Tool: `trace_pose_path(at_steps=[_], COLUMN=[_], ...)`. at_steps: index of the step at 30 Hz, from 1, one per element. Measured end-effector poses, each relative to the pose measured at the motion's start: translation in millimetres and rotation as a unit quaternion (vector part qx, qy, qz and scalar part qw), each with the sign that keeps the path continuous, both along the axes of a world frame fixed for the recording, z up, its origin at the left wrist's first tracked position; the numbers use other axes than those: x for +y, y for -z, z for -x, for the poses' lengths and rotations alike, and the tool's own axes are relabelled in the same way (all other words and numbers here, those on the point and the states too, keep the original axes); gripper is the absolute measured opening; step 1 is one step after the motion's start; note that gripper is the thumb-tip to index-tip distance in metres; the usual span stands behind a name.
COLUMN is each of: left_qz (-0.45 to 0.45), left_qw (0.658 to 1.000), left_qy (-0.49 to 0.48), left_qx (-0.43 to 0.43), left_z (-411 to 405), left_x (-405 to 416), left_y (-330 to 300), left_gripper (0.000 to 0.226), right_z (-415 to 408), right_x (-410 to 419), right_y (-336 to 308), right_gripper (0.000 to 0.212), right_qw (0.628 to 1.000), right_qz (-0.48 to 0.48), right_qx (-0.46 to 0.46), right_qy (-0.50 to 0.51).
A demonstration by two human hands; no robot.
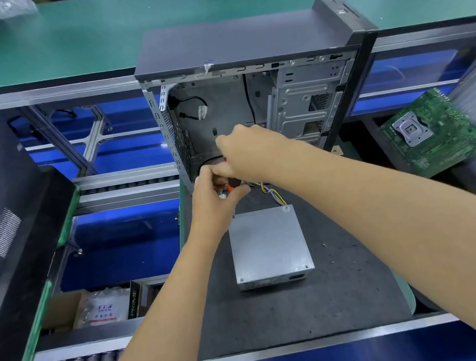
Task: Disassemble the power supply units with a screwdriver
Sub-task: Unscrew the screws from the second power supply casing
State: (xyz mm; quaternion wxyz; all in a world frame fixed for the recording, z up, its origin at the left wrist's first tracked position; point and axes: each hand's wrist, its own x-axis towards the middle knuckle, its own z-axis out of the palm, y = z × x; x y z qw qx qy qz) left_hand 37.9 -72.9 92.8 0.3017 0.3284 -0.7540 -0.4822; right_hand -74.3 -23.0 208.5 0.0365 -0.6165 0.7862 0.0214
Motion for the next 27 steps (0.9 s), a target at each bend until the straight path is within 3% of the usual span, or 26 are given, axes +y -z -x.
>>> trace_pose_path(at_steps=[3, 6, 8, 12, 18, 24, 27], left_qz=[0.017, 0.007, 0.009, -0.001, -0.009, 0.009, 0.015], left_qw=[0.999, 0.998, 0.999, 1.000, 0.999, 0.999, 0.999], left_qy=[0.039, 0.059, 0.039, -0.006, 0.015, 0.026, 0.019], left_qx=[-0.025, -0.038, -0.035, 0.004, -0.028, -0.036, -0.042], left_z=[-3, -5, -3, 5, 0, -9, -8], left_x=[-2, -2, -2, 1, -2, -4, -7], left_y=[3, 4, 4, -1, 6, 5, 4], left_gripper=[0.037, 0.021, 0.024, 0.045, 0.034, 0.026, 0.035], right_z=[3, 5, 5, 2, 6, 1, -3], right_x=[2, 4, 2, 0, -3, -2, -1], right_y=[0, 0, 0, -4, -5, -2, -2], right_gripper=[0.017, 0.017, 0.018, 0.055, 0.021, 0.020, 0.049], right_qw=[0.994, 0.986, 0.987, 0.997, 0.994, 0.989, 0.994], right_qz=[-0.037, -0.065, -0.071, -0.032, -0.074, -0.083, -0.035], right_qx=[-0.099, -0.145, -0.138, -0.049, -0.073, -0.119, -0.098], right_qy=[-0.041, -0.048, -0.031, 0.043, 0.020, -0.031, 0.017])
